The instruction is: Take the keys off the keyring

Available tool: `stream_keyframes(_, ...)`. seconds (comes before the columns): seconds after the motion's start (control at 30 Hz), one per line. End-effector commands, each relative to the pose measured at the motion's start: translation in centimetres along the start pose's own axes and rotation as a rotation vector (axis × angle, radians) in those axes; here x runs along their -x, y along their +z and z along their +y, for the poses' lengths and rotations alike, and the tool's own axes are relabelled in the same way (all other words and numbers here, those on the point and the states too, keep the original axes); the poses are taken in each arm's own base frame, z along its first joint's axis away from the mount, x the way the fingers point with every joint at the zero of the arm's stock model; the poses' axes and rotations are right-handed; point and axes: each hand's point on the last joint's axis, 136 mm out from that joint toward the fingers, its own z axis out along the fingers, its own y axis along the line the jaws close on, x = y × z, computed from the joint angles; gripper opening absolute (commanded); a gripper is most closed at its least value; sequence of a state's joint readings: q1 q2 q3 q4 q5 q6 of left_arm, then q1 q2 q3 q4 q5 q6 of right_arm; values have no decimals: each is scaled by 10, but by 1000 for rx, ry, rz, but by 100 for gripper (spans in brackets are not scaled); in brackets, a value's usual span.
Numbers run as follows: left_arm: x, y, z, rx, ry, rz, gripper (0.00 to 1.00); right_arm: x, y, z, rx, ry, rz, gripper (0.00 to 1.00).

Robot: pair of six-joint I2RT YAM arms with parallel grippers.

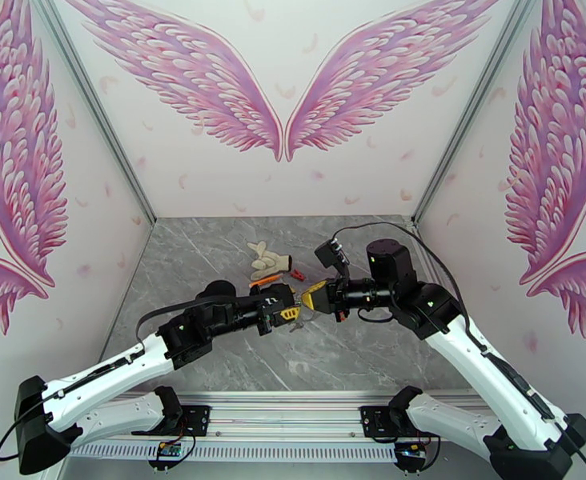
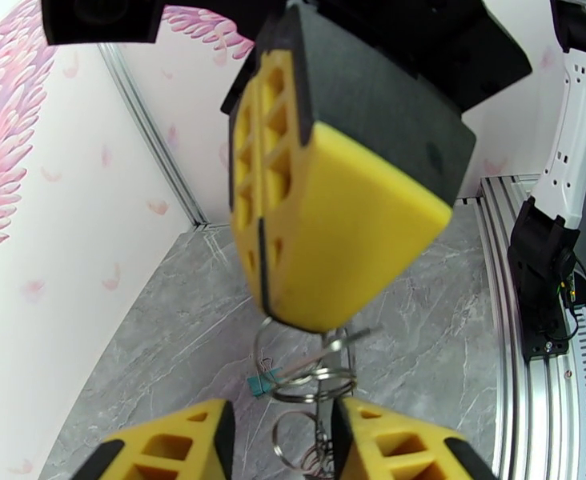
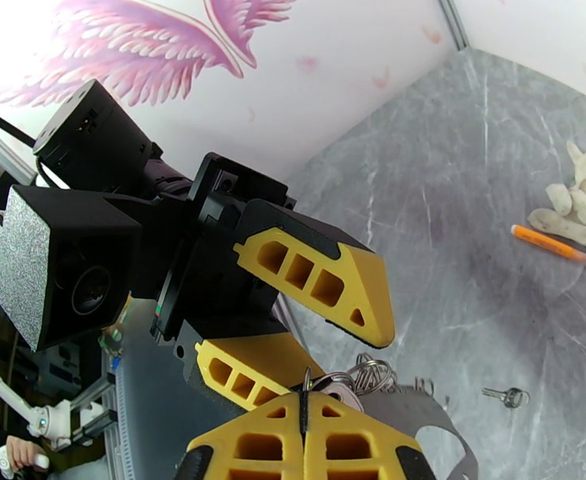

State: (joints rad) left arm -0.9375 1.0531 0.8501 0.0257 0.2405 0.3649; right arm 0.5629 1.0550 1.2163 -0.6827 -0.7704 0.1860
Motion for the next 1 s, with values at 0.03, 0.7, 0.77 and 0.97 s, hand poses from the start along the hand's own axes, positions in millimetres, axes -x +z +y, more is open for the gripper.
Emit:
stream_keyframes(0.03,15,0,2,-11,-28,-37,44,8,-3,-2,-23,-8,-35,0)
stream_keyframes(0.7,23,9,12,30,-191,-69,56,7,2,-18,-82,57,-47,0)
stream_keyframes(0.77,21,12,14,43,-191,-63,56,7,3,-20,-85,67,-48,0)
stream_keyframes(0.97,12,13,22,101,-175,-38,56,7,2,-20,-96,67,-48,0)
